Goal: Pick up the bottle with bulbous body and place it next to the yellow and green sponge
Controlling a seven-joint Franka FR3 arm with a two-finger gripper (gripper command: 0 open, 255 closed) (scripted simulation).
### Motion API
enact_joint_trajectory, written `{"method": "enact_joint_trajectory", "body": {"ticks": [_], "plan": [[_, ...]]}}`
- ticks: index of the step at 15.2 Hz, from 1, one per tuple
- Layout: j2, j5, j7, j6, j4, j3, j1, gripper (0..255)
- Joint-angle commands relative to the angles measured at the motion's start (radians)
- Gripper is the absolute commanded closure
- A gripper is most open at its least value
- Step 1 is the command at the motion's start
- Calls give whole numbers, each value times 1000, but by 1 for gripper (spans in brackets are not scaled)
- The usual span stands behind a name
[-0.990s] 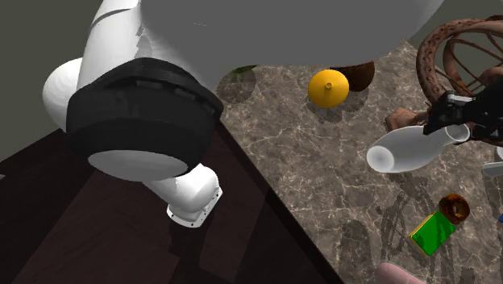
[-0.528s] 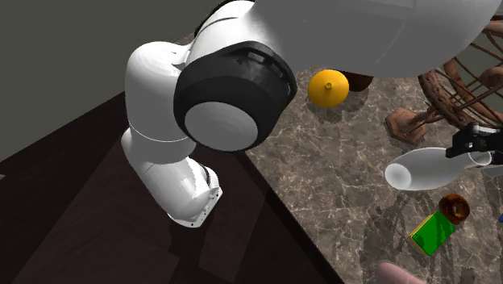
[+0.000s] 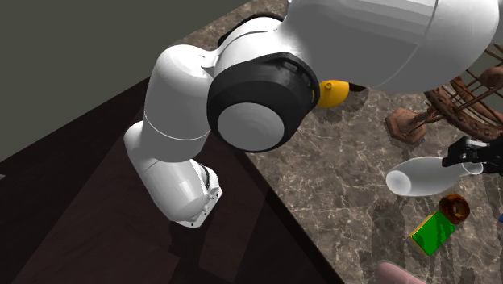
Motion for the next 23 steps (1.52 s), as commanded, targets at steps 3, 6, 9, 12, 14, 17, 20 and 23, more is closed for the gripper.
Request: {"method": "enact_joint_trajectory", "body": {"ticks": [3,6,9,12,14,17,20,23], "plan": [[1,3,-4,55,-57,2,14,255],[6,8,-7,93,-93,5,20,255],[12,14,-11,127,-123,9,25,255],[12,14,-11,127,-123,9,25,255],[12,14,-11,127,-123,9,25,255],[12,14,-10,127,-123,9,24,255],[12,14,-10,126,-123,9,24,0],[12,14,-10,127,-123,9,24,0]]}}
